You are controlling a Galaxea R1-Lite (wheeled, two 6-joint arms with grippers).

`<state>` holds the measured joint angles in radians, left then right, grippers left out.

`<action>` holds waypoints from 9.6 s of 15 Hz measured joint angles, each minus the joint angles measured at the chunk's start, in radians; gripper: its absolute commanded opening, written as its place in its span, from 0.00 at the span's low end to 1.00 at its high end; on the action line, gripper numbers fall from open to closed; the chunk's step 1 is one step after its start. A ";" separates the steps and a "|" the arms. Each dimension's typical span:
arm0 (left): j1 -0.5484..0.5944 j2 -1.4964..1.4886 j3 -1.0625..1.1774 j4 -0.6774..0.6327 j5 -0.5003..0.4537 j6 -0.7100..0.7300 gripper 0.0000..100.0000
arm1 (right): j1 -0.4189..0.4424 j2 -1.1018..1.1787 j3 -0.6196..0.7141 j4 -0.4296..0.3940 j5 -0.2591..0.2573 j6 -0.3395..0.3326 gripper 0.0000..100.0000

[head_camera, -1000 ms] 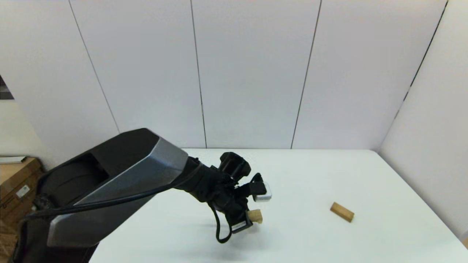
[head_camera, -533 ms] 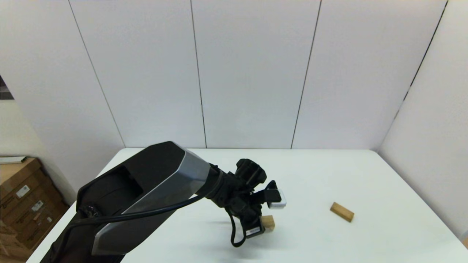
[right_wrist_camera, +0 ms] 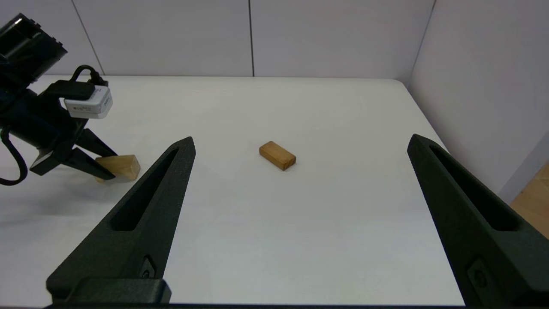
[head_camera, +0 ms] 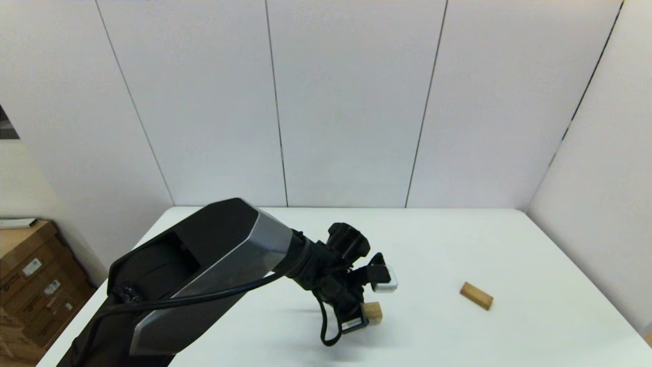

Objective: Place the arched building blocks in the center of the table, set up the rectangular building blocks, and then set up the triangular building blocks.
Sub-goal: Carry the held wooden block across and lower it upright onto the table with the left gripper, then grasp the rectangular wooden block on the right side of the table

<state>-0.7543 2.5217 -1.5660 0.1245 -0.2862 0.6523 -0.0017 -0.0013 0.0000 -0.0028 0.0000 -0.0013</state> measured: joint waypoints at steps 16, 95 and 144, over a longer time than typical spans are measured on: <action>-0.031 -0.023 0.015 0.036 -0.054 0.037 0.00 | 0.000 0.000 0.000 0.000 0.000 0.000 1.00; 0.743 -2.523 1.566 -0.121 0.287 -0.652 1.00 | 0.000 0.000 -0.003 0.012 0.000 -0.011 1.00; 0.743 -2.522 1.566 -0.122 0.287 -0.652 1.00 | -0.006 2.175 -0.989 0.087 0.097 -0.541 1.00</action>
<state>-0.0109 0.0000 0.0000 0.0028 0.0013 0.0004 -0.0072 2.1734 -0.9885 0.0840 0.0966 -0.5426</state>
